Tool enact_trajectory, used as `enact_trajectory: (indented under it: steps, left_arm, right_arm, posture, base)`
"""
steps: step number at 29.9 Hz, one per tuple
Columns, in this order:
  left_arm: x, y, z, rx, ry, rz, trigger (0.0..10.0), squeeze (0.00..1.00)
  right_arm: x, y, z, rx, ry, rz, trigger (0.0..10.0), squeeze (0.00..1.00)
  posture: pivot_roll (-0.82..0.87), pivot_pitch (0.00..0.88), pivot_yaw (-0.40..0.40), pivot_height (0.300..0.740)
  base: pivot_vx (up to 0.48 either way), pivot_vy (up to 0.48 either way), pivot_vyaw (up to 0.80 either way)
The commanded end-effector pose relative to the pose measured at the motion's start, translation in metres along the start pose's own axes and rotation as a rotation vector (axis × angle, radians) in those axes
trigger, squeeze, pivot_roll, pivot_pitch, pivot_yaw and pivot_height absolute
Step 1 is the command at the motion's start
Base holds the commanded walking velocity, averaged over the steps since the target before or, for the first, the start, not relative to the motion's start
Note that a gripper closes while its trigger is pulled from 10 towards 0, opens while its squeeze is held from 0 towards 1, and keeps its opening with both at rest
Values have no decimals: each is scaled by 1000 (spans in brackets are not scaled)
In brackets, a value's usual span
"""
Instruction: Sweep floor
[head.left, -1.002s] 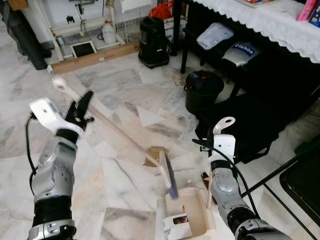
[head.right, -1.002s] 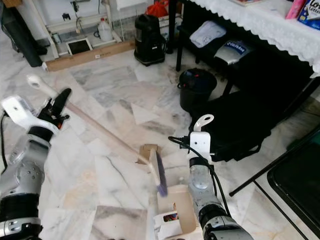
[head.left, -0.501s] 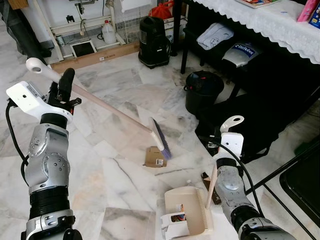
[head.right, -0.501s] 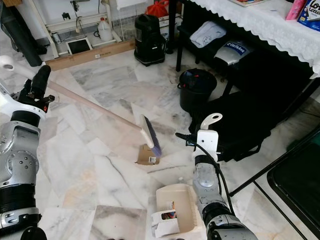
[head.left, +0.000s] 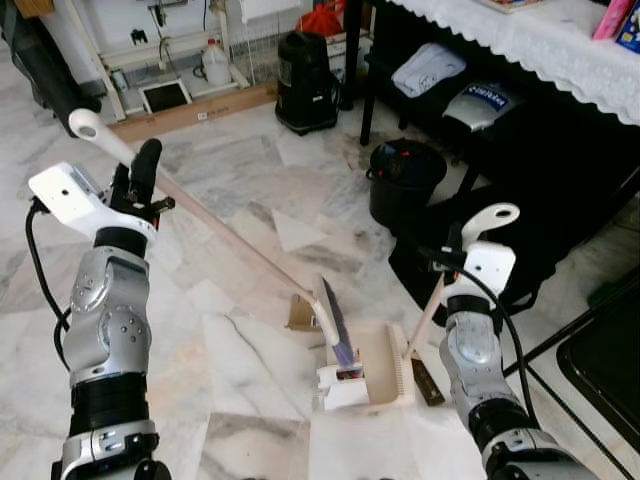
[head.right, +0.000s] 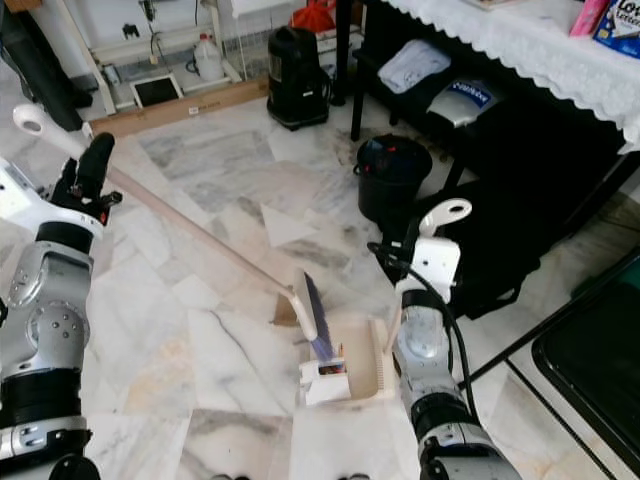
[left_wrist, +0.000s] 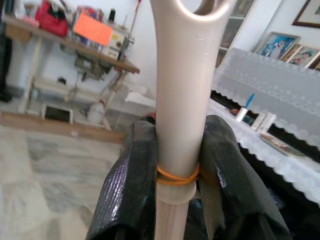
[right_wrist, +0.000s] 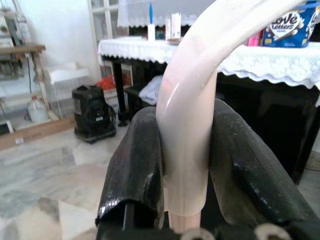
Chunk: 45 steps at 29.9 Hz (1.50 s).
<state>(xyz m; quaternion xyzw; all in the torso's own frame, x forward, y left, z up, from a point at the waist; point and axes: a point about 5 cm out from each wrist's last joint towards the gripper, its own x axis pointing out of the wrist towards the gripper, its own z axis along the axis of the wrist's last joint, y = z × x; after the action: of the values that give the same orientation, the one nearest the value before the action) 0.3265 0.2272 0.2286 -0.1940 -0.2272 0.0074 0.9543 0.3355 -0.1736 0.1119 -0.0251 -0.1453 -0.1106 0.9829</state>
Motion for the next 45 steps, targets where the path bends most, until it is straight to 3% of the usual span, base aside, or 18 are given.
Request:
enact_trajectory:
  steps: [1,5,12,17,23,29,37,42,43,45]
  left_arm:
    - [4,-3,17,56,-87,-14,10000,0]
    - [7,3,24,129,-138,47,10000,0]
    - [5,5,18,178,-113,32,10000,0]
    - [-9,0,-12,333,5,-65,10000,0]
    - [-25,-6,-33,411,91,-159,10000,0]
    - [-27,-13,-38,455,104,-220,10000,0]
    - [-31,-25,-51,377,171,-290,10000,0]
    - [-30,-31,-55,224,224,-304,10000,0]
    - [-30,-31,-55,224,224,-304,10000,0]
    - [-28,-31,-52,131,238,-301,10000,0]
  right_arm:
    - [-1,0,6,34,-42,-13,10000,0]
    - [-6,-5,7,87,-41,-49,10000,0]
    - [-9,-12,8,128,-37,-92,10000,0]
    - [-11,-17,8,191,-17,-138,10000,0]
    - [-13,-13,11,231,-18,-130,10000,0]
    - [-14,-12,13,244,-15,-120,10000,0]
    - [-12,-12,17,260,-23,-115,10000,0]
    - [-11,-13,18,260,-23,-112,10000,0]
    - [-11,-13,18,260,-23,-112,10000,0]
    - [-10,-13,18,260,-16,-109,10000,0]
  posture:
    - [29,76,-2,740]
    - [25,78,-2,740]
    - [21,78,1,740]
    - [17,78,5,740]
    - [17,70,8,740]
    - [23,64,7,740]
    - [19,60,4,740]
    - [22,57,-1,740]
    - [22,57,-1,740]
    - [26,54,-2,740]
  base:
    - [0,0,0]
    - [0,0,0]
    - [0,0,0]
    - [0,0,0]
    - [0,0,0]
    - [0,0,0]
    - [0,0,0]
    - [0,0,0]
    - [0,0,0]
    - [0,0,0]
